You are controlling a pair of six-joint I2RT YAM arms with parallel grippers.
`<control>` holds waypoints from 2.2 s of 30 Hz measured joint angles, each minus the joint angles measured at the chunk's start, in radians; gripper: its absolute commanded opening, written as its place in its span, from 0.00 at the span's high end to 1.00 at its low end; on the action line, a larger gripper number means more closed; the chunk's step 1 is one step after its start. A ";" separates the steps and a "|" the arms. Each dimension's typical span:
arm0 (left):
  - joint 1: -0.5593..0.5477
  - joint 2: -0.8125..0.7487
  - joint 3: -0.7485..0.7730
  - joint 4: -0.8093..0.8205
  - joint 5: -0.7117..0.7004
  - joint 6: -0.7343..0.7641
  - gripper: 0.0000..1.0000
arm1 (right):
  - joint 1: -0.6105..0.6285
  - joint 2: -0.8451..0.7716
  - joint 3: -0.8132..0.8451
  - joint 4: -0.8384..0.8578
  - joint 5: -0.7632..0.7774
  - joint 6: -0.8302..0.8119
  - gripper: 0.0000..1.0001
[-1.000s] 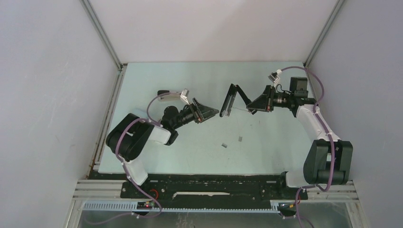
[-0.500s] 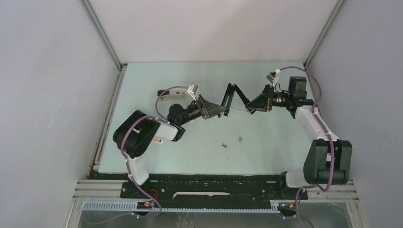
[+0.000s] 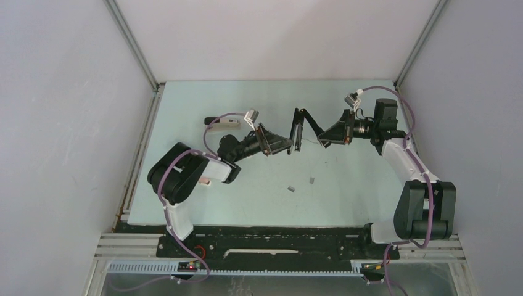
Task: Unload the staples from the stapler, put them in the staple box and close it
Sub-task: Unload the staple at the center of the board.
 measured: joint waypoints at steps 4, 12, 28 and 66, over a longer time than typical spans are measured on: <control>0.000 0.000 0.013 0.000 0.010 -0.014 0.44 | 0.000 0.000 0.000 0.000 -0.006 0.001 1.00; 0.006 0.000 0.016 -0.002 0.034 -0.039 0.83 | 0.000 0.000 0.000 0.010 -0.026 0.004 1.00; 0.151 0.041 0.040 -0.012 0.208 0.034 1.00 | 0.031 0.111 0.122 -0.275 0.043 -0.350 1.00; 0.190 -0.117 0.208 -0.880 0.360 1.287 1.00 | 0.169 0.240 0.387 -0.719 0.337 -1.360 1.00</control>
